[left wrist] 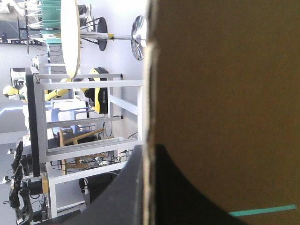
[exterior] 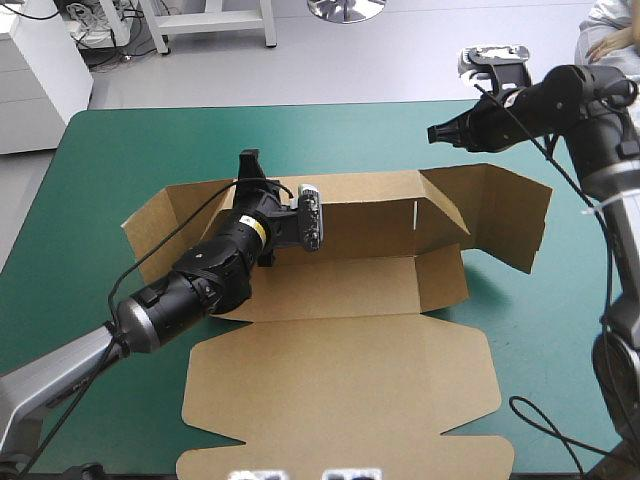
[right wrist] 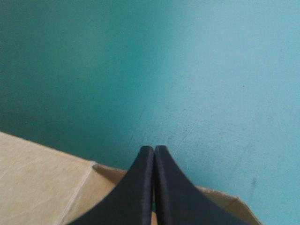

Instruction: Fold the box

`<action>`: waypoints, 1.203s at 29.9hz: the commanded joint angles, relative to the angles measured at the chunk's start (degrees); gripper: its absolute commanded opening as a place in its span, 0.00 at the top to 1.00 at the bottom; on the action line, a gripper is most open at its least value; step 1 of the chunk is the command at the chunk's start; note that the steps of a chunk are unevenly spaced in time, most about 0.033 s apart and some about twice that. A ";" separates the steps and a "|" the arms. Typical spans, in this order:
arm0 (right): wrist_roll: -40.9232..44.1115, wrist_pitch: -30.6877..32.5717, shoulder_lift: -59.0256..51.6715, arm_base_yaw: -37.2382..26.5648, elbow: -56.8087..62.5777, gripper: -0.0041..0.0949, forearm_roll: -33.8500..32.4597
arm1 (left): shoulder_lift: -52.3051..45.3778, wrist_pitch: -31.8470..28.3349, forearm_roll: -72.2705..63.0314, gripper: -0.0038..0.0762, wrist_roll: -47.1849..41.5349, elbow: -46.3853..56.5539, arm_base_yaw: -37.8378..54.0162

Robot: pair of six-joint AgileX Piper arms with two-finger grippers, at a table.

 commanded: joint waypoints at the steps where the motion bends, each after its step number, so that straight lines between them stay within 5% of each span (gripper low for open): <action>1: 2.33 3.49 4.21 -0.14 -8.91 0.98 -0.07 | -2.55 -1.51 3.58 0.96 -2.41 -1.78 -0.40; 16: 7.36 4.12 11.70 -0.04 -13.25 0.98 0.79 | -2.55 -1.65 3.22 0.96 -2.41 -1.78 -0.40; 36: 2.13 4.17 -0.99 -0.05 9.17 0.98 5.88 | -2.35 1.08 3.22 0.96 -2.06 -1.78 -0.40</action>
